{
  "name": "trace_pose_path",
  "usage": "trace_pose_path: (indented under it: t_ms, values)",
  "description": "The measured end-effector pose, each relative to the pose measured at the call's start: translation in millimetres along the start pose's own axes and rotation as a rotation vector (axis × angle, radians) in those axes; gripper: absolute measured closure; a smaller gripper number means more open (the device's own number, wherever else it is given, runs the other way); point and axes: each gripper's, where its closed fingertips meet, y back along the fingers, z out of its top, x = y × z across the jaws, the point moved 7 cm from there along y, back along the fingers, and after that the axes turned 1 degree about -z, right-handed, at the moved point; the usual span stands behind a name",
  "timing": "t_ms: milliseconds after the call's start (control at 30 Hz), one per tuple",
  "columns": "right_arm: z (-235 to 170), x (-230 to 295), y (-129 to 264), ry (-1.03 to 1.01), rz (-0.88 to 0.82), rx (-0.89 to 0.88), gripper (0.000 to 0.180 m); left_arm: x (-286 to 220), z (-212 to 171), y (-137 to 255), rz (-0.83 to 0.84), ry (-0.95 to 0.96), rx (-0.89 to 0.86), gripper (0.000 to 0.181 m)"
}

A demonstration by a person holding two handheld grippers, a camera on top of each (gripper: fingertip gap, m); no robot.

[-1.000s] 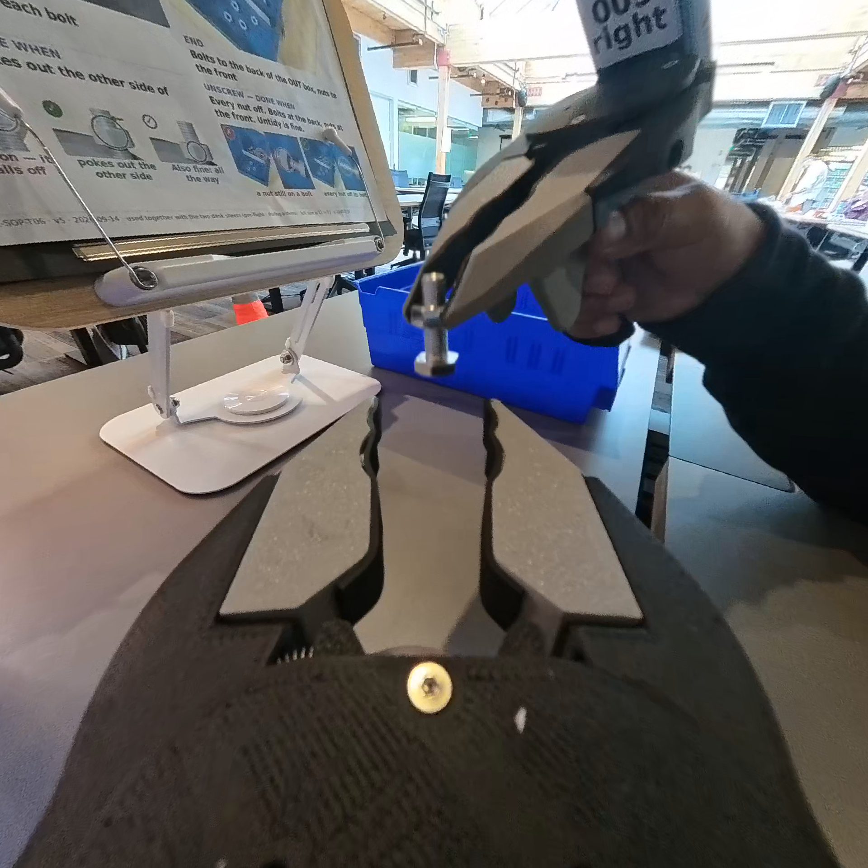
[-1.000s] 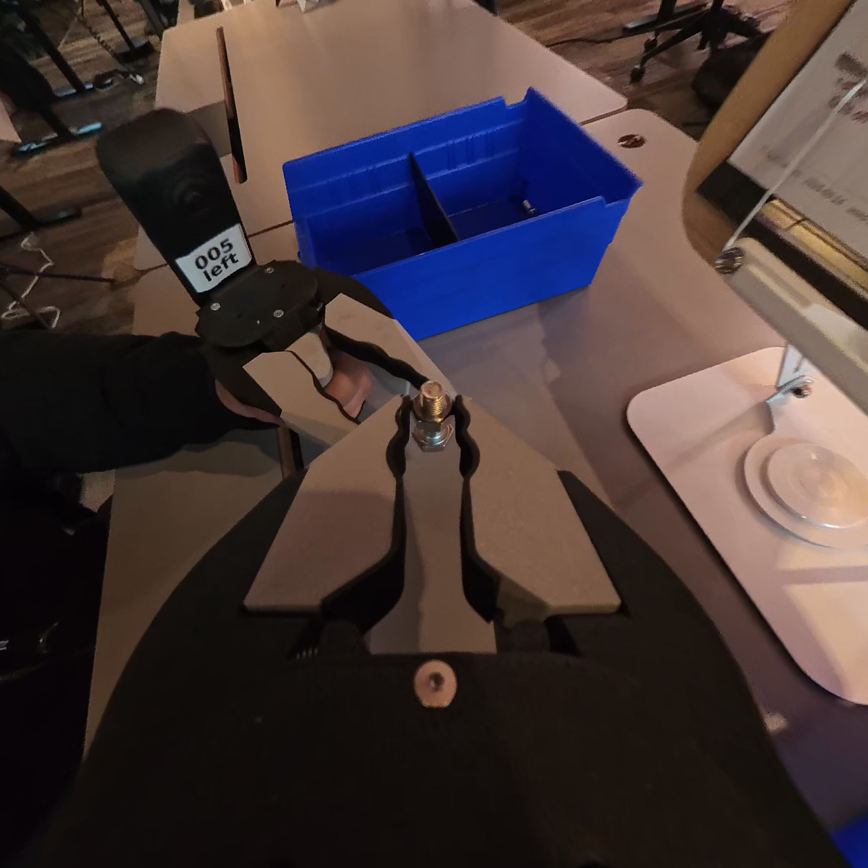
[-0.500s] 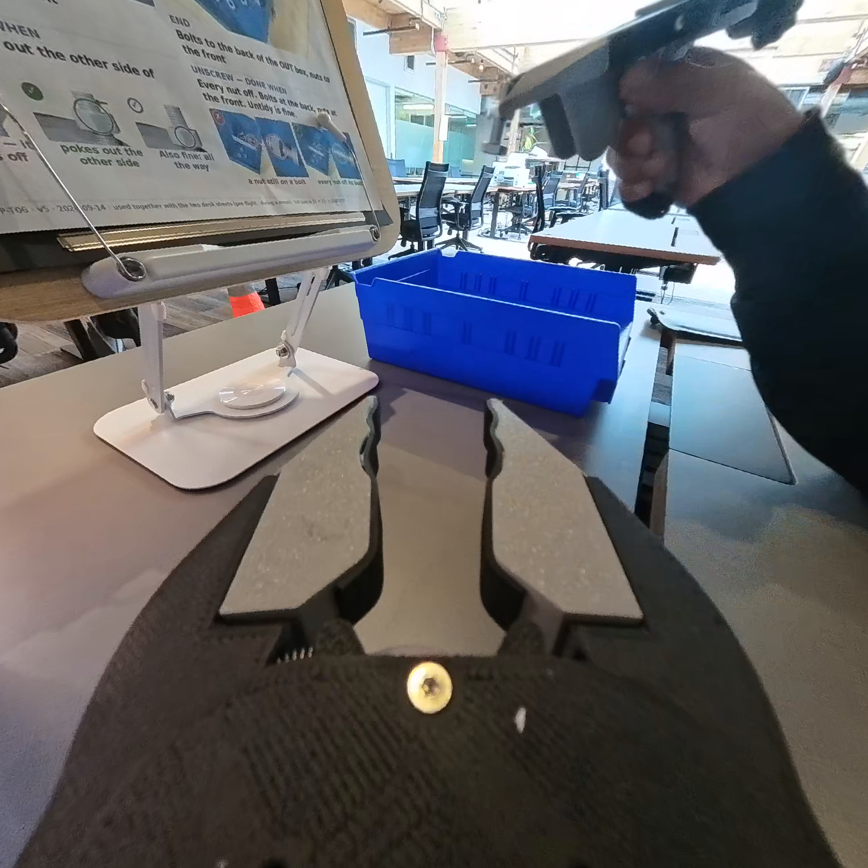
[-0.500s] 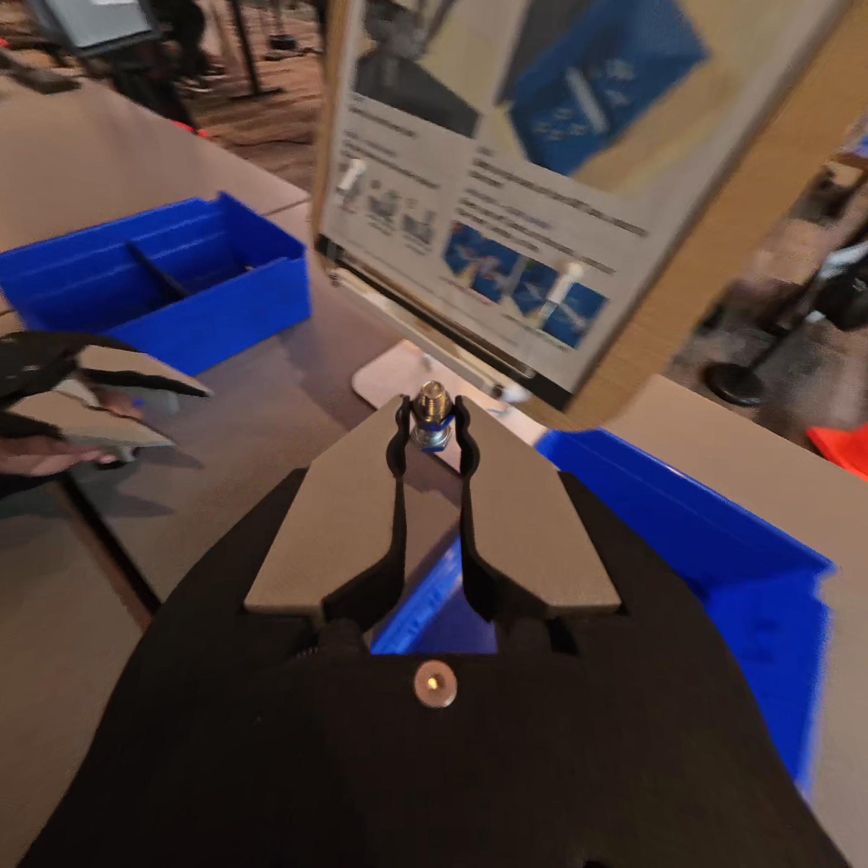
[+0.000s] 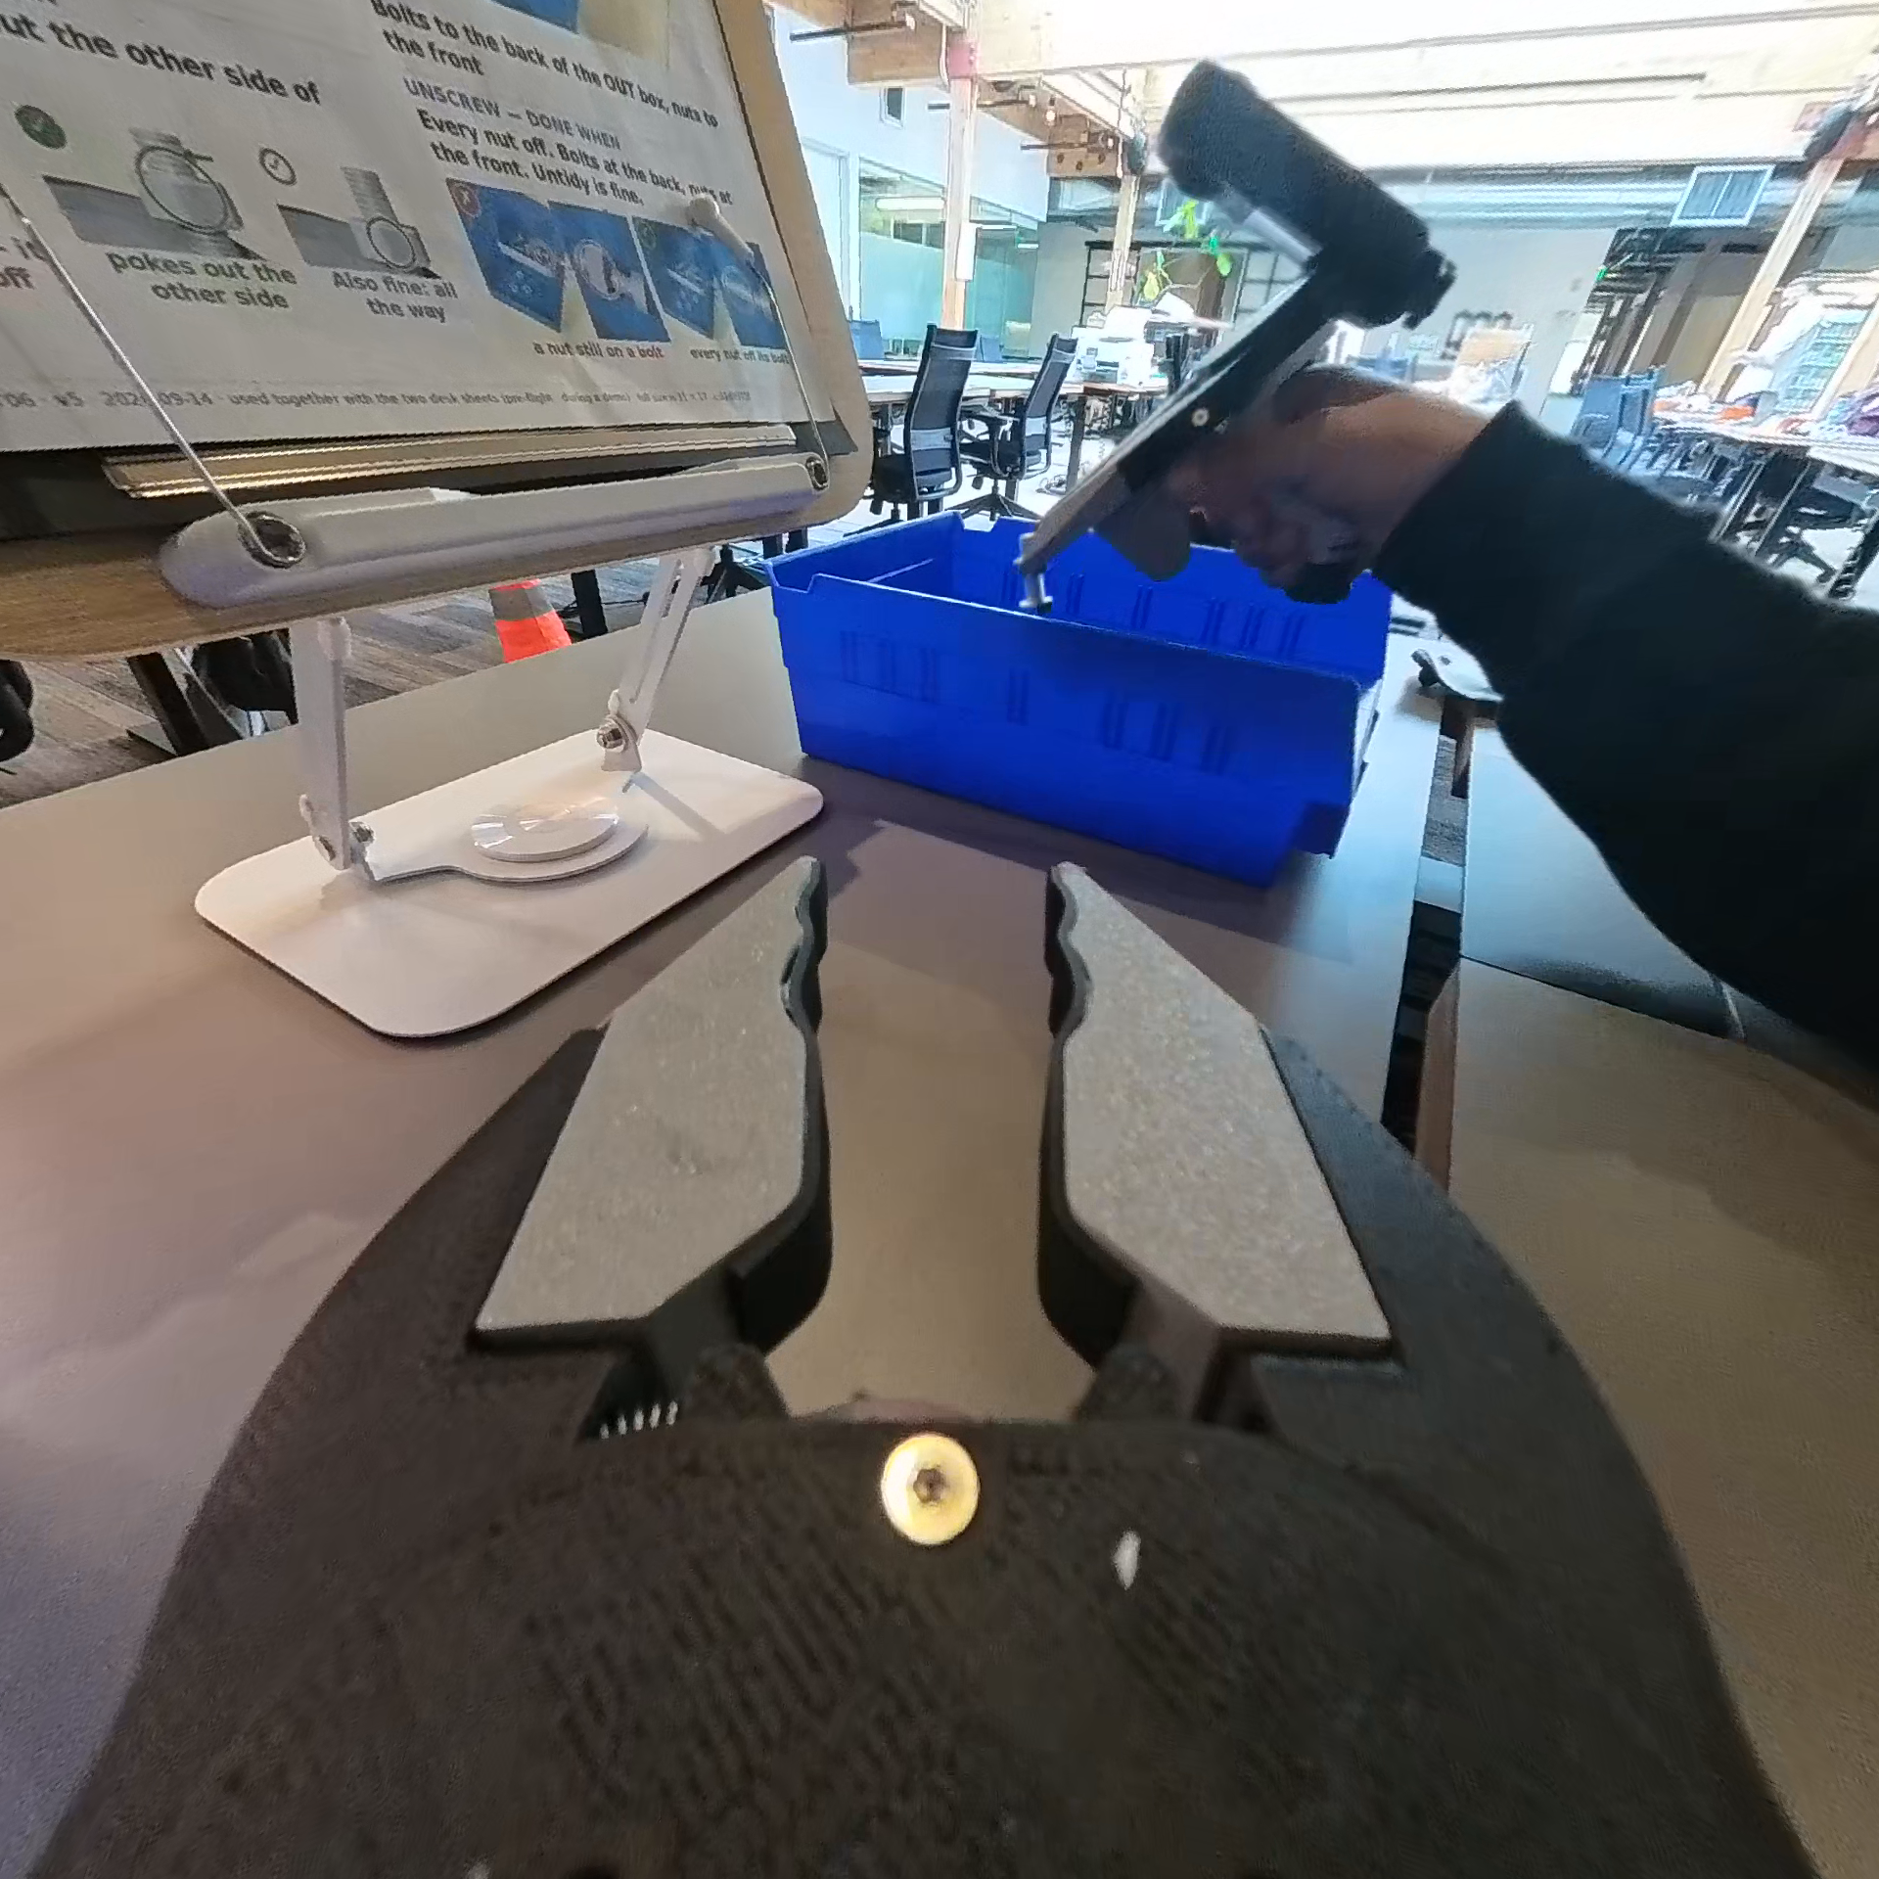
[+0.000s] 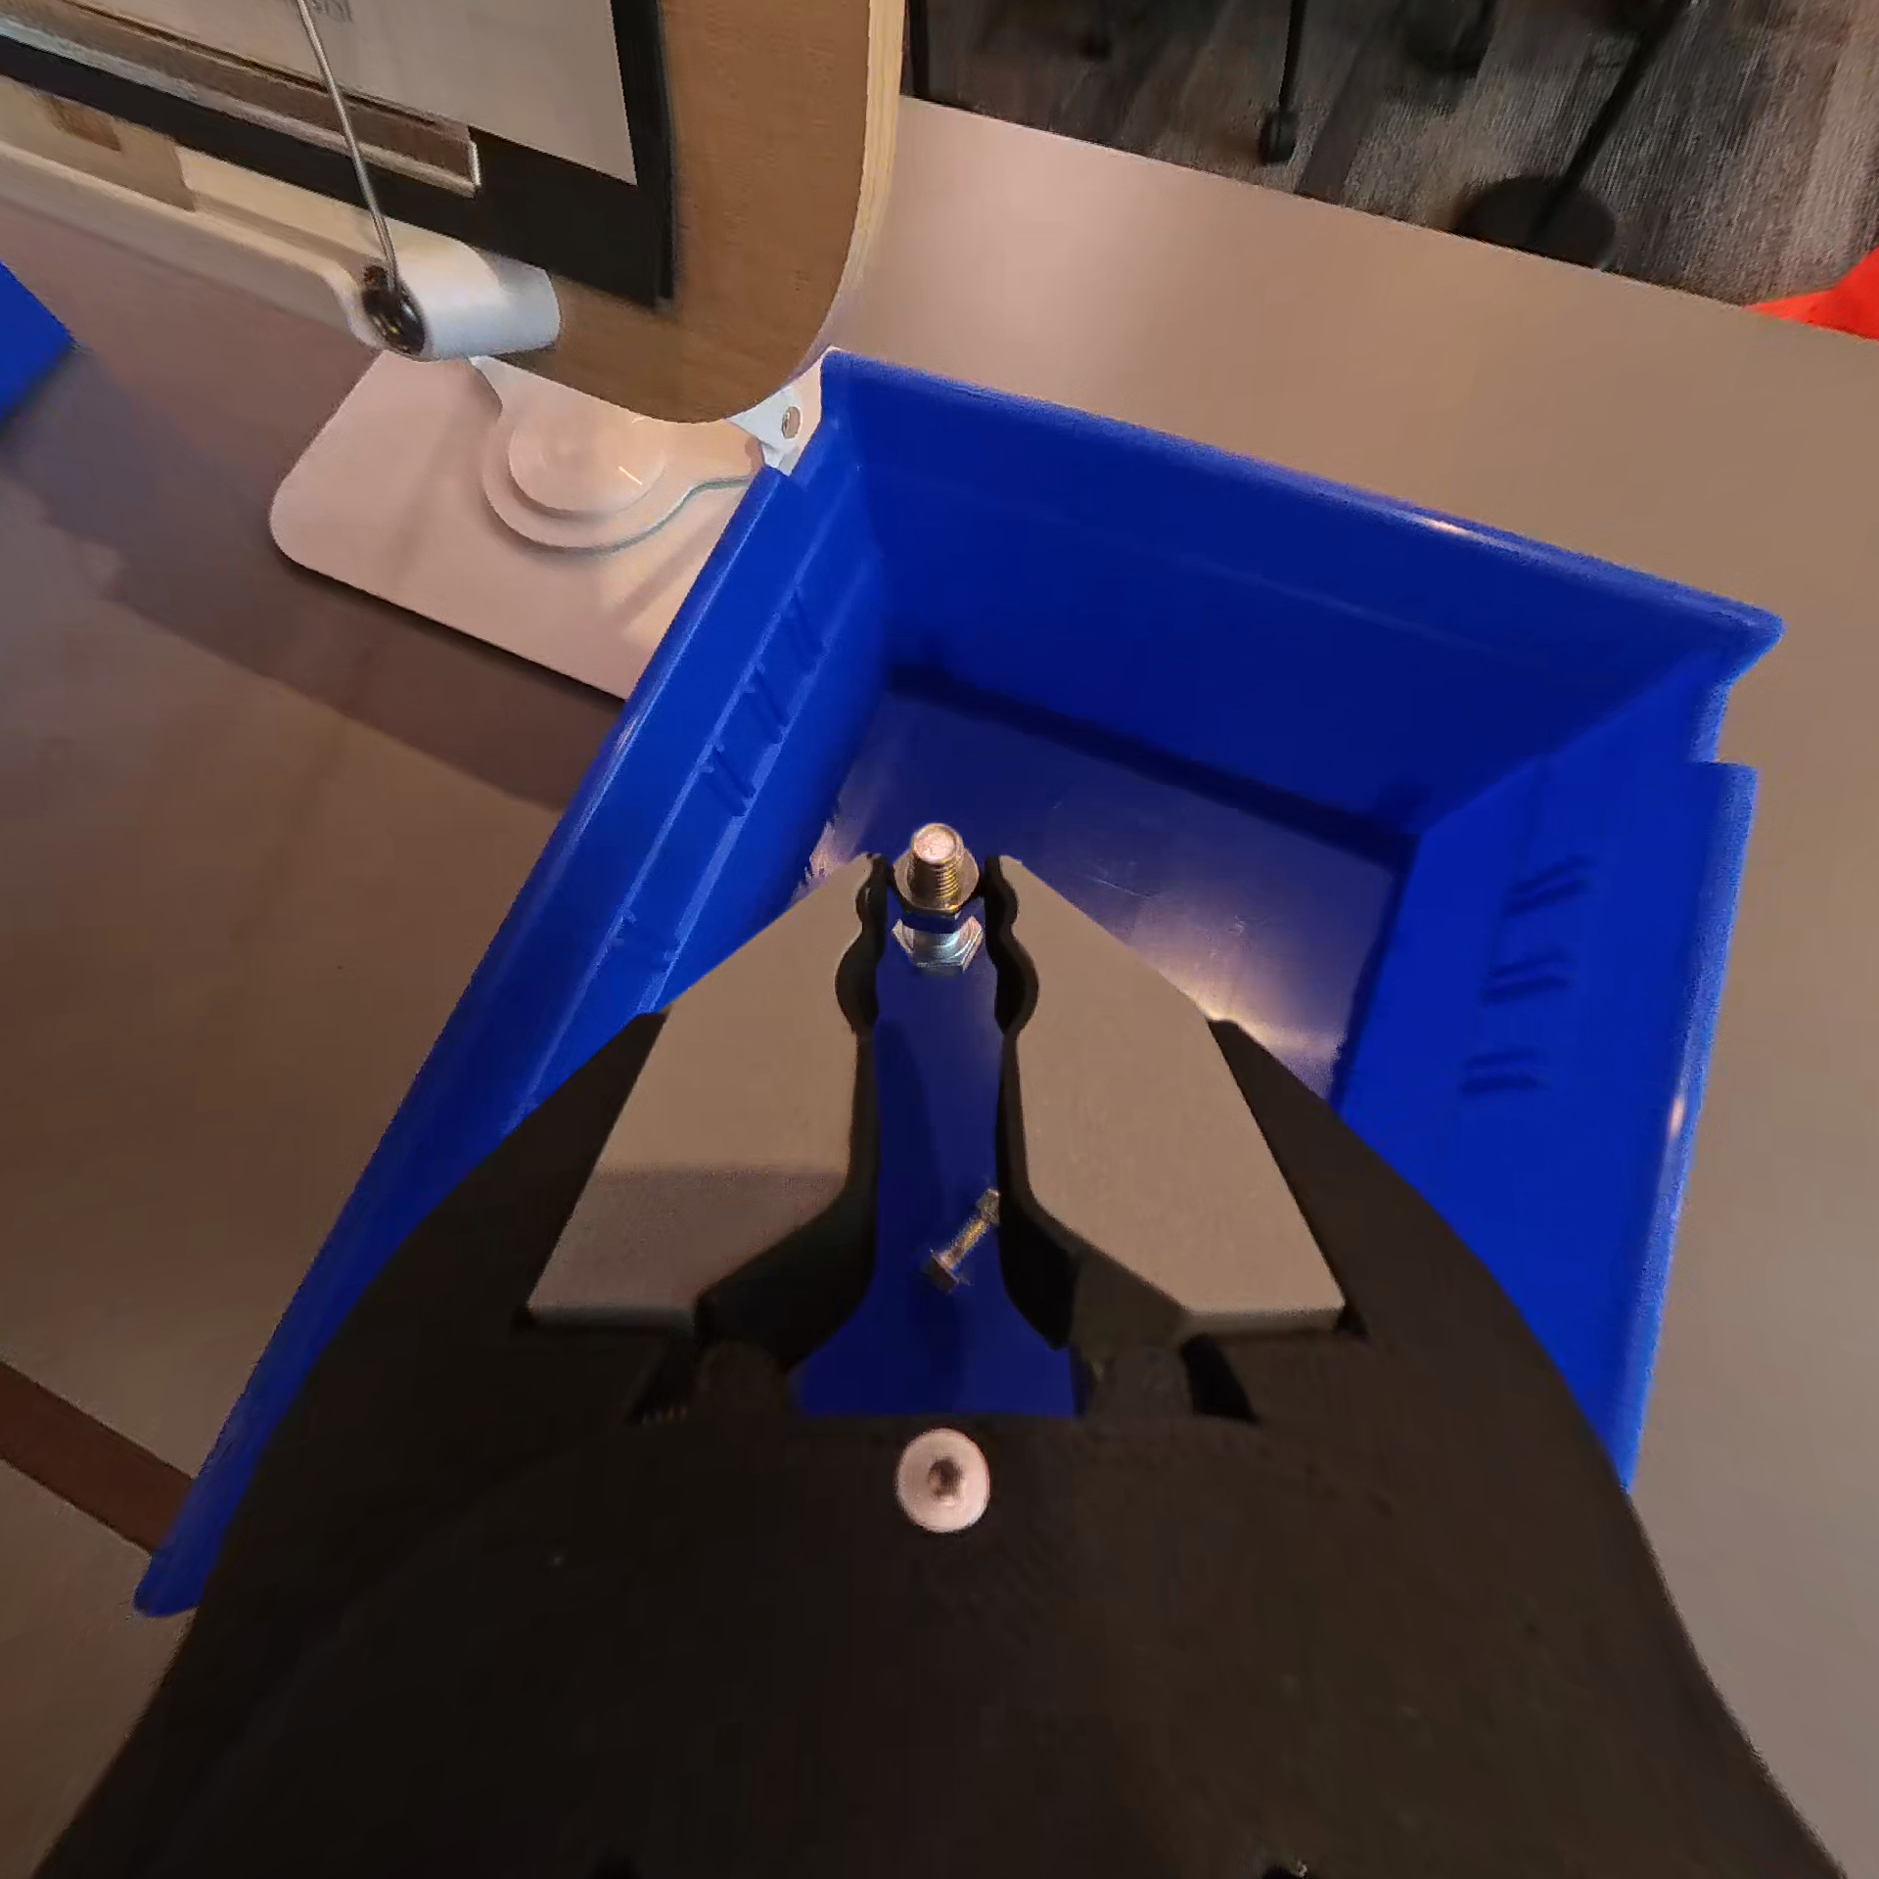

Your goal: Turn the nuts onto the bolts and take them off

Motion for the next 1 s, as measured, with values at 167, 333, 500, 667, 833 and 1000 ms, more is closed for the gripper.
trace_pose_path:
  t_ms: [167,333,500,667,833,1000]
  values:
    - [1,-1,3,-0.01,0.007,-0.015,0.163,-1,1,0,-0.004,-0.001,-0.002,0.14]
    - [-6,-3,-6,-0.025,0.008,0.029,0.163,-1,1,0,-0.004,-0.003,-0.004,0.14]
    - [-35,-6,-37,-0.061,0.016,0.237,0.163,-1,0,0,-0.005,0.001,-0.001,0.14]
    - [-39,-6,-43,-0.051,-0.009,0.28,0.163,0,1,0,-0.006,0.0,-0.001,0.14]
    - [-11,-3,-11,-0.017,-0.057,0.1,0.163,-1,1,0,-0.006,-0.001,-0.003,0.14]
    - [1,0,7,0.019,-0.108,0.037,0.151,-1,2,1,-0.006,-0.001,-0.006,0.14]
